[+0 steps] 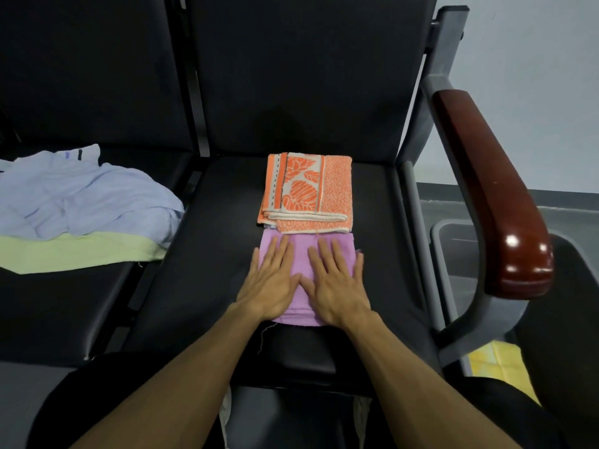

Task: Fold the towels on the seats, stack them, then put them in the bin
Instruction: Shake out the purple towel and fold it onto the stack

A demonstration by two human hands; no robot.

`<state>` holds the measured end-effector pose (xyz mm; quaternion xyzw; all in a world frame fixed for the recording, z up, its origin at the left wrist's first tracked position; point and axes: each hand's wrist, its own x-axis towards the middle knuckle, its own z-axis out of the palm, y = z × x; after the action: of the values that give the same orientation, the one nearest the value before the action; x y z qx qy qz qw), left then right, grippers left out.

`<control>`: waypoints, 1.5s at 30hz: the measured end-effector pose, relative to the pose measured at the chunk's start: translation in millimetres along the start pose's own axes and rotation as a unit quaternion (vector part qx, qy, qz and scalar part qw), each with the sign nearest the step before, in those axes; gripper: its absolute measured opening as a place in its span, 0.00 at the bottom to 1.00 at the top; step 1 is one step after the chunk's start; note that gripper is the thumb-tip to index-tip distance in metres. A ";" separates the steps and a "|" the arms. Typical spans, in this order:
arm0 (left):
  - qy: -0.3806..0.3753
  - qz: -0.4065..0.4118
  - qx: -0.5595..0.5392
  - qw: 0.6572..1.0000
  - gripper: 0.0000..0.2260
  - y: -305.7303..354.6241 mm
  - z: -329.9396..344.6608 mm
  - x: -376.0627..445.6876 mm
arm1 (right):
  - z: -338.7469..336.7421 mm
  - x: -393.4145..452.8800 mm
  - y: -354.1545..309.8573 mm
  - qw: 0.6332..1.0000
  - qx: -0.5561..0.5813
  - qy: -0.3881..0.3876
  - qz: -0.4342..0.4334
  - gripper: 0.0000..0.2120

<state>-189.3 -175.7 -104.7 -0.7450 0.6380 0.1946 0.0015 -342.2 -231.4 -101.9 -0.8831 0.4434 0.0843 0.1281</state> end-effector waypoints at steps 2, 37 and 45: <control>-0.023 -0.007 0.003 1.000 0.32 -5.1 0.9 1.7 | 0.4 0.6 9.1 1.000 0.015 -0.002 0.016 0.37; 0.248 -0.061 -0.368 0.894 0.12 -21.8 -126.6 69.5 | -124.2 83.3 30.9 0.831 0.454 0.318 0.043 0.10; 0.268 -0.007 -0.169 0.948 0.17 -24.8 -110.8 141.6 | -100.7 154.3 31.6 0.949 0.183 0.252 0.048 0.22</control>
<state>-118.2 -333.4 -49.7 -0.7636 0.5672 0.0934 -0.2942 -272.7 -397.3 -51.2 -0.8147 0.5108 -0.2175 0.1672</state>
